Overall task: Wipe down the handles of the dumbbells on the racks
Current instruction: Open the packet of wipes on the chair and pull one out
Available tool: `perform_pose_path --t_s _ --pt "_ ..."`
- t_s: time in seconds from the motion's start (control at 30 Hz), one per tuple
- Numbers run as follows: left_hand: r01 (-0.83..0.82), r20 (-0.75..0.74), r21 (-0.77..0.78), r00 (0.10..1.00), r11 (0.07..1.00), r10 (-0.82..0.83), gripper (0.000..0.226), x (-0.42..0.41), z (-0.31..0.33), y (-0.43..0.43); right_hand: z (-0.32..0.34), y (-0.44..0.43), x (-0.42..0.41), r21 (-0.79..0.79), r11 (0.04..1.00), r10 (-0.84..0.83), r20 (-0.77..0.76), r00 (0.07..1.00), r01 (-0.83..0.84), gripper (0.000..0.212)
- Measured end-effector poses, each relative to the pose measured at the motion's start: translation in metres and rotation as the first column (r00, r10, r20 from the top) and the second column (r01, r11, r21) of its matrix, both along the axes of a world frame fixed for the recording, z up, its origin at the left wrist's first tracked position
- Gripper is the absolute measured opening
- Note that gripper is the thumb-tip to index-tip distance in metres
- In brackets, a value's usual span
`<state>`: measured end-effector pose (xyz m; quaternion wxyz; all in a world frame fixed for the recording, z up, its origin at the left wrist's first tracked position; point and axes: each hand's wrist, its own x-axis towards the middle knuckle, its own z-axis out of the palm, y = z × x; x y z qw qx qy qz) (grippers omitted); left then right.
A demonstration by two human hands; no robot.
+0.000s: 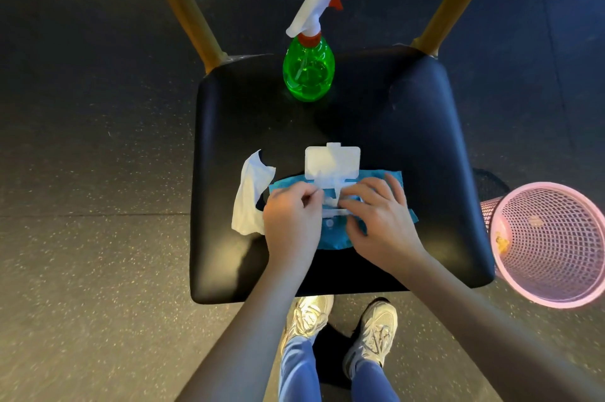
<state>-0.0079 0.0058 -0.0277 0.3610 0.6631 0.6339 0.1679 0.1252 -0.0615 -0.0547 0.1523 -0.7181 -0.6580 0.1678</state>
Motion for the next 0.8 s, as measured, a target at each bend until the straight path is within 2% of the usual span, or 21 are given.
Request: perform_pose_path --t_s 0.07,0.17,0.23,0.33,0.4,0.47,0.53,0.6,0.67,0.73,0.8 --pt "-0.076 0.045 -0.090 0.996 0.993 0.080 0.015 0.004 0.003 0.002 0.001 -0.004 -0.004 0.043 0.999 0.018 0.004 1.000 -0.018 0.038" --pt "-0.101 0.052 -0.082 0.993 0.991 0.106 0.016 0.005 0.003 0.000 -0.004 -0.010 -0.008 0.100 0.995 0.019 0.032 0.999 -0.022 0.032" --pt "-0.058 0.033 -0.028 0.998 0.998 0.059 0.015 0.003 0.001 -0.003 -0.008 -0.012 -0.009 0.103 0.994 0.026 0.063 0.998 -0.032 0.027" --pt "0.042 -0.007 -0.002 0.999 0.999 -0.042 0.016 -0.005 -0.005 -0.004 -0.008 -0.007 -0.012 -0.016 0.998 0.068 0.082 0.994 -0.067 0.032" --pt "0.090 0.039 -0.067 0.995 0.994 -0.088 0.022 -0.009 -0.008 -0.001 -0.003 -0.006 -0.012 -0.036 0.999 0.036 0.013 0.999 -0.036 0.025" --pt "0.146 0.080 -0.141 0.987 0.979 -0.136 0.030 -0.010 -0.006 0.002 0.004 -0.010 -0.007 0.028 0.994 -0.099 -0.108 0.989 0.103 0.023" --pt "0.230 -0.017 -0.119 0.972 0.966 -0.233 0.031 -0.010 -0.006 0.001 0.013 -0.010 0.001 0.067 0.960 -0.253 -0.210 0.944 0.272 0.029" --pt "0.371 -0.214 -0.052 0.903 0.927 -0.373 0.032 -0.011 -0.009 -0.002 0.021 -0.002 0.008 -0.036 0.931 -0.360 -0.258 0.896 0.364 0.041" --pt "0.449 -0.310 -0.034 0.844 0.893 -0.437 0.035 -0.012 -0.012 -0.006 0.024 0.011 0.013 -0.181 0.934 -0.342 -0.212 0.915 0.307 0.052" --pt "0.476 -0.338 -0.061 0.817 0.877 -0.467 0.037 -0.014 -0.013 -0.008 0.025 0.019 0.011 -0.270 0.942 -0.252 -0.167 0.953 0.201 0.051" --pt "0.496 -0.315 -0.070 0.812 0.865 -0.491 0.038 -0.018 -0.012 -0.009 0.023 0.016 0.006 -0.292 0.949 -0.168 -0.150 0.974 0.119 0.045"
